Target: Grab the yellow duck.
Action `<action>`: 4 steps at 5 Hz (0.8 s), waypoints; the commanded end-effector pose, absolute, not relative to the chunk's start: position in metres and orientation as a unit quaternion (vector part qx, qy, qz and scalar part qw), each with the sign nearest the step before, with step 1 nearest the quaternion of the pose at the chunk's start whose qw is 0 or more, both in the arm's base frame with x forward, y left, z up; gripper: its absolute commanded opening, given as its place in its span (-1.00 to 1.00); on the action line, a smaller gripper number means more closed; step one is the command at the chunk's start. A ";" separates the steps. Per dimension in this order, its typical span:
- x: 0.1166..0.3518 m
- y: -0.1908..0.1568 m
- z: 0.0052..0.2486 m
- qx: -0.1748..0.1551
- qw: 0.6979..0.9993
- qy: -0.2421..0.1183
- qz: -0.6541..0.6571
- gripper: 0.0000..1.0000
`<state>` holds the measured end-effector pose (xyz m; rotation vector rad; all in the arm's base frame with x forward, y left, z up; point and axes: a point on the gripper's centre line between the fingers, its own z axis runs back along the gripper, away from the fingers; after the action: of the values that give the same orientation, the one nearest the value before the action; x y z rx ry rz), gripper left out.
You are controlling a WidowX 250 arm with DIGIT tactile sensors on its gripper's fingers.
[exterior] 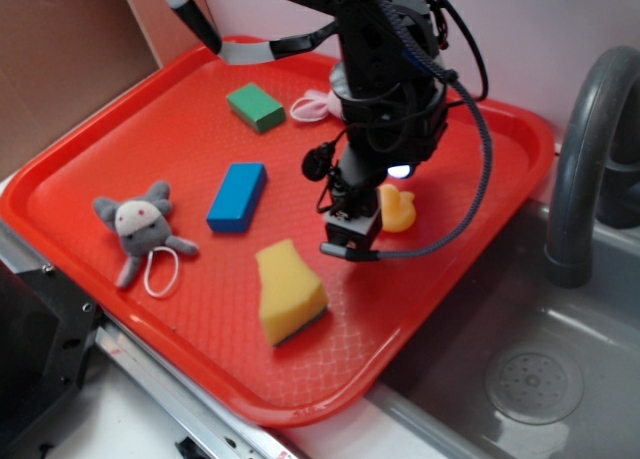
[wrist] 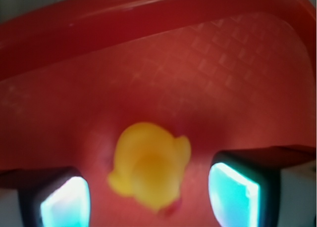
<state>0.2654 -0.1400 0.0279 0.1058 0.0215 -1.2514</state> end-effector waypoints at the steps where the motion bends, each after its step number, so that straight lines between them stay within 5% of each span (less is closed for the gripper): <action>1: 0.269 -0.147 0.041 -0.004 0.838 -0.059 -0.542 -1.00; 3: 0.276 -0.134 0.057 0.004 0.883 -0.052 -0.466 -1.00; 4: 0.281 -0.106 0.101 0.097 0.930 -0.025 -0.353 -1.00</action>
<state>0.2820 -0.0904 0.0796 0.1955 0.0374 -0.7180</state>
